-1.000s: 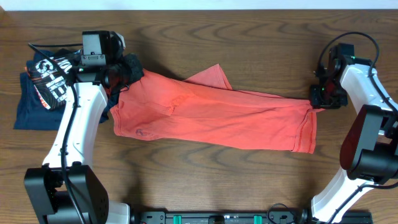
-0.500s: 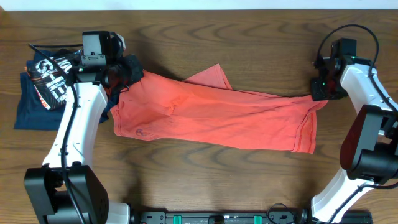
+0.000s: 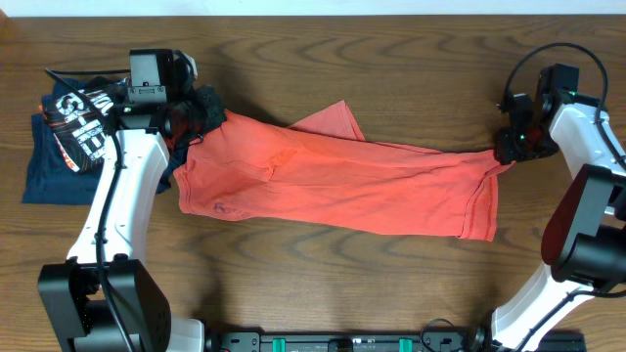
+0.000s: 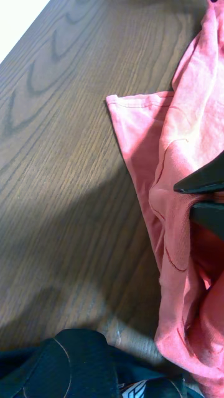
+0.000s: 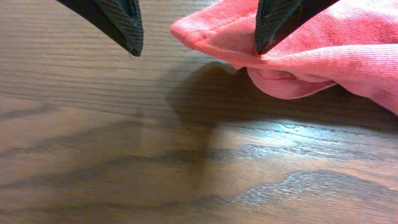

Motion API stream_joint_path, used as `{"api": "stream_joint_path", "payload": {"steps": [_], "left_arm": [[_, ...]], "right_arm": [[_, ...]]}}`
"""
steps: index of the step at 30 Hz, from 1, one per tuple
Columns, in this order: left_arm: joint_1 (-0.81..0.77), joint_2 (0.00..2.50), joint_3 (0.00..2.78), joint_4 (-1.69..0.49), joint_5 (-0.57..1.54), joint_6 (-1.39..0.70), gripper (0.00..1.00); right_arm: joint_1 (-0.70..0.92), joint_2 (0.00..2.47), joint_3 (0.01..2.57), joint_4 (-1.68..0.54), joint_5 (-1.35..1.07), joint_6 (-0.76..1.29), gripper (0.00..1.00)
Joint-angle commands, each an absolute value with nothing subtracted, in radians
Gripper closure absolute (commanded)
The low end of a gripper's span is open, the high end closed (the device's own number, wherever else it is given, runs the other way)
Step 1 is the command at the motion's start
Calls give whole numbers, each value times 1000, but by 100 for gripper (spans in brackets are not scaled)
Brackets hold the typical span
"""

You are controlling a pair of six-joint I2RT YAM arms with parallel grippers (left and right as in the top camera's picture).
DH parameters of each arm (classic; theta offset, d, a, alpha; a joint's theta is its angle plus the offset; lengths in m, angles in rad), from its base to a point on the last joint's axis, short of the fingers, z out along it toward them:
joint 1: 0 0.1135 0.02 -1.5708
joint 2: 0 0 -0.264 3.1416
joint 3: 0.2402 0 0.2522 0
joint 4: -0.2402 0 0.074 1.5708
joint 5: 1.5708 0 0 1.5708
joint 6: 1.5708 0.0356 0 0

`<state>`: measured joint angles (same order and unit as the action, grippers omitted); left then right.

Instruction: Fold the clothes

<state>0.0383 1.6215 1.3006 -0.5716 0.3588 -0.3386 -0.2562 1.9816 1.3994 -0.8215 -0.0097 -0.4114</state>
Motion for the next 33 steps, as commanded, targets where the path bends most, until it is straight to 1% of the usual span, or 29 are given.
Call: {"api": "stream_joint_path", "payload": {"steps": [1, 5, 15, 17, 20, 22, 33], "left_arm": [[38, 1617, 1311, -570, 347, -322, 94], [38, 1617, 1311, -570, 346, -322, 94], [38, 1617, 1311, -571, 347, -322, 94], [38, 1617, 1311, -571, 346, -322, 94], [38, 1617, 1311, -571, 346, -322, 94], [38, 1617, 1311, -570, 346, -322, 94], [38, 1617, 1311, -570, 346, -322, 94]], "right_arm": [[-262, 2011, 1406, -822, -125, -448, 44], [-261, 2018, 1405, -824, -184, -455, 43], [-262, 2062, 1405, -846, -157, -461, 41], [-262, 2077, 1405, -848, -140, -461, 42], [-262, 2088, 1405, -847, -107, -458, 47], [-262, 2088, 1405, -843, -71, -440, 49], [-262, 2065, 1413, -839, -31, -396, 51]]}}
